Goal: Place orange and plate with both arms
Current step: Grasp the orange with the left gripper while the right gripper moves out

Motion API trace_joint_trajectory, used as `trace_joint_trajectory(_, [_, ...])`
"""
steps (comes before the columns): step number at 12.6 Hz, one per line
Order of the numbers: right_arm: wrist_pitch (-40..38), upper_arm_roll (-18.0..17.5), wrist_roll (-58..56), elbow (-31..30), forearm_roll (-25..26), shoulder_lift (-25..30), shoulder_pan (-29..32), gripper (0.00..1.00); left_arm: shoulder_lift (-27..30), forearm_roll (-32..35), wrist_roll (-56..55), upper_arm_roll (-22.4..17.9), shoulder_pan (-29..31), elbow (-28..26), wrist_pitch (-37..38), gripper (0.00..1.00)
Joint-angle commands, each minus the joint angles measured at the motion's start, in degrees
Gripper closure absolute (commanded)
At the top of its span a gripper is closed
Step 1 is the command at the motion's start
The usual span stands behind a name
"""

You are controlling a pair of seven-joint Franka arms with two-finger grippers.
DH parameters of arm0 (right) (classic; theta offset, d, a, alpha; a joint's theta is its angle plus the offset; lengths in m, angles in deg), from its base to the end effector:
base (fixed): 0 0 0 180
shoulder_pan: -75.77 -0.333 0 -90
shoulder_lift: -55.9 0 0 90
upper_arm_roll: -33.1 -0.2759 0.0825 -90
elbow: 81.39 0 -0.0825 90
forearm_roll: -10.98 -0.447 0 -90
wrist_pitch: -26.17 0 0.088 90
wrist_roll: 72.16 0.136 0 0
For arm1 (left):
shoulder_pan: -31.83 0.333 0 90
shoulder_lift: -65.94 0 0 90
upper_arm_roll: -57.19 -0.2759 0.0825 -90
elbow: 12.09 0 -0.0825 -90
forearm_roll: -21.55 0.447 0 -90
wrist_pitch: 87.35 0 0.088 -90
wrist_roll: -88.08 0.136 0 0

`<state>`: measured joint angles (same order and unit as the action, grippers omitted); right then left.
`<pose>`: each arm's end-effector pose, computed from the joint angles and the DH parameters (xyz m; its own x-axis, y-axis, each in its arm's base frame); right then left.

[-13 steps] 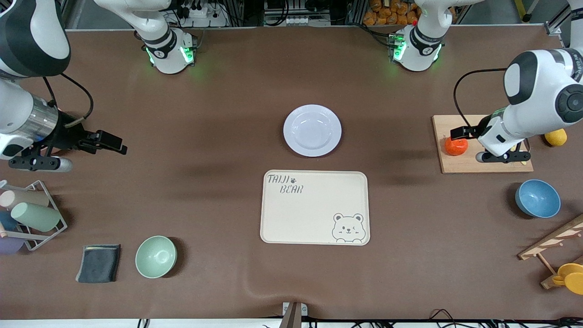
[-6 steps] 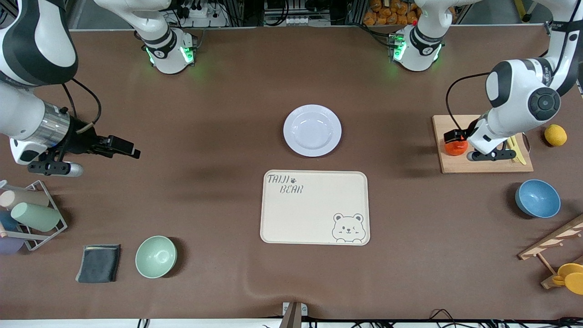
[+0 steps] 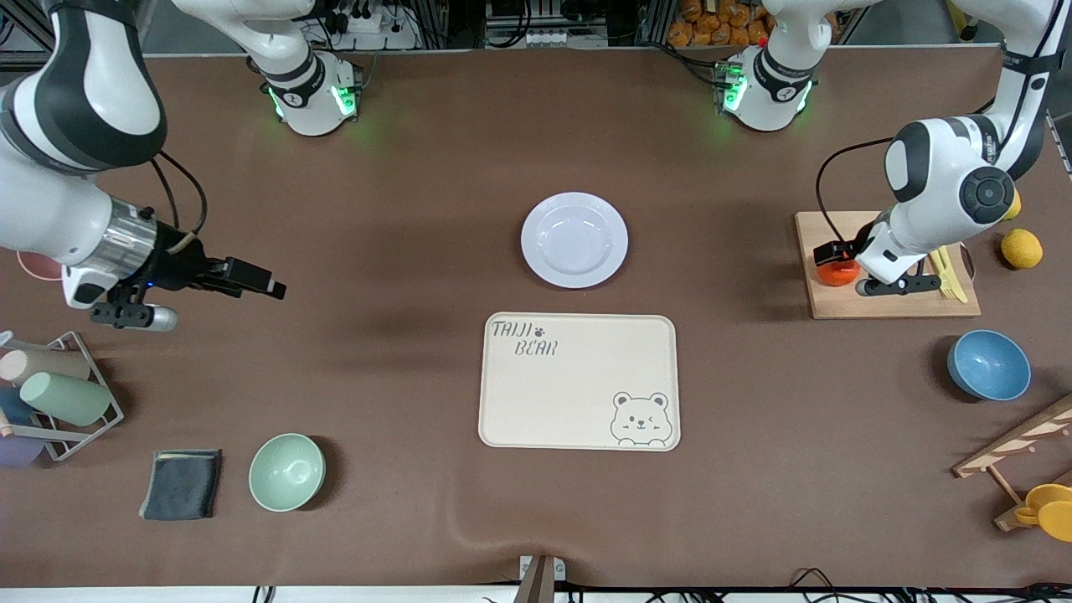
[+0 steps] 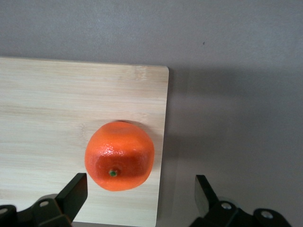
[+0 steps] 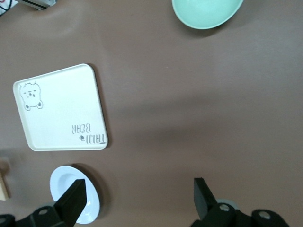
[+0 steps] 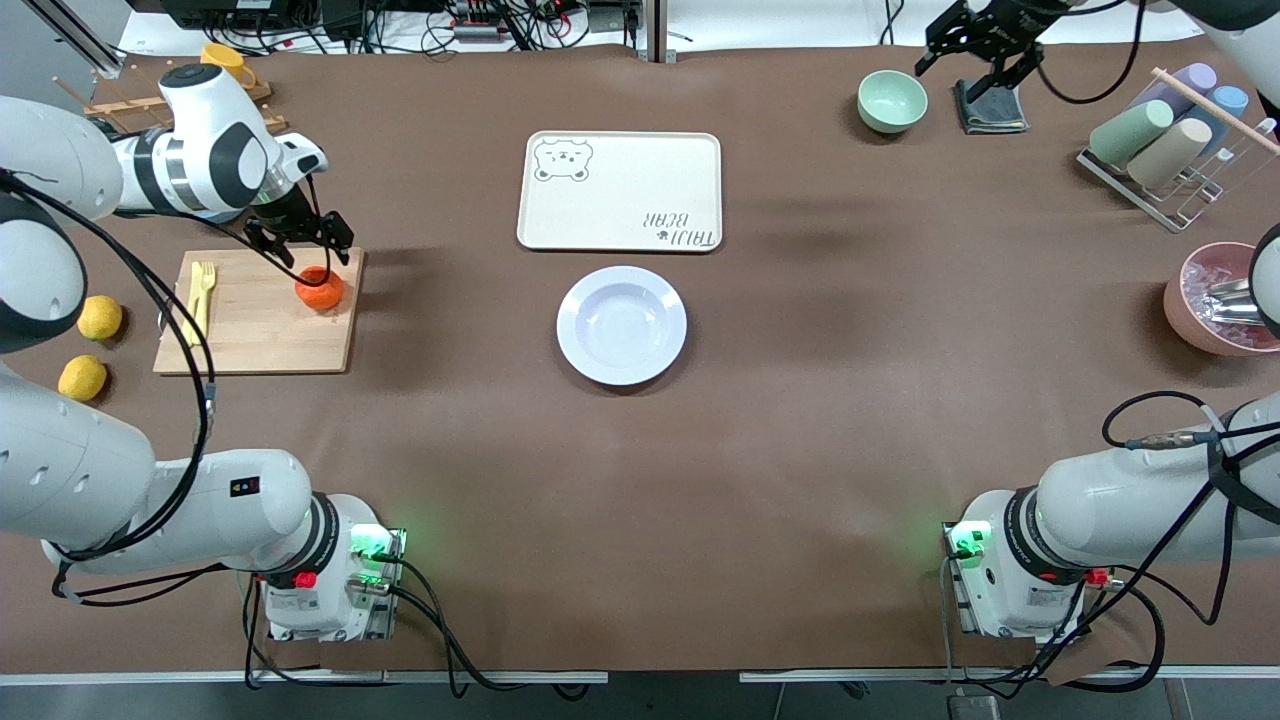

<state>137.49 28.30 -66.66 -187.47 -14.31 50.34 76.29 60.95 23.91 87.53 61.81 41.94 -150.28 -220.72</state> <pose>0.6406 0.0878 0.3839 0.9827 -0.1682 -0.0775 -0.1851 -0.8981 -0.3989 0.5014 0.0486 0.1434 0.9826 0.0748 -0.1701 0.0725 -0.9972 -0.0193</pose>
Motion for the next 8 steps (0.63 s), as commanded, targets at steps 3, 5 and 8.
trace_joint_trajectory(3, [8.37,-0.03,0.74,-5.97,-4.5,0.29,-3.5,0.0,-2.21,6.5,0.11,0.39,1.92,-0.41,-2.24,0.0])
trace_joint_trajectory(5, [12.93,-0.03,-0.13,-8.34,-7.73,-0.5,-4.99,0.0,-3.26,6.78,0.1,0.48,2.72,-0.41,-3.91,0.0])
trace_joint_trajectory(8, [15.59,-0.03,-4.6,-10.37,-12.83,-1.64,-6.14,0.0,-5.72,6.78,0.1,0.48,2.72,-0.41,-5.84,0.0])
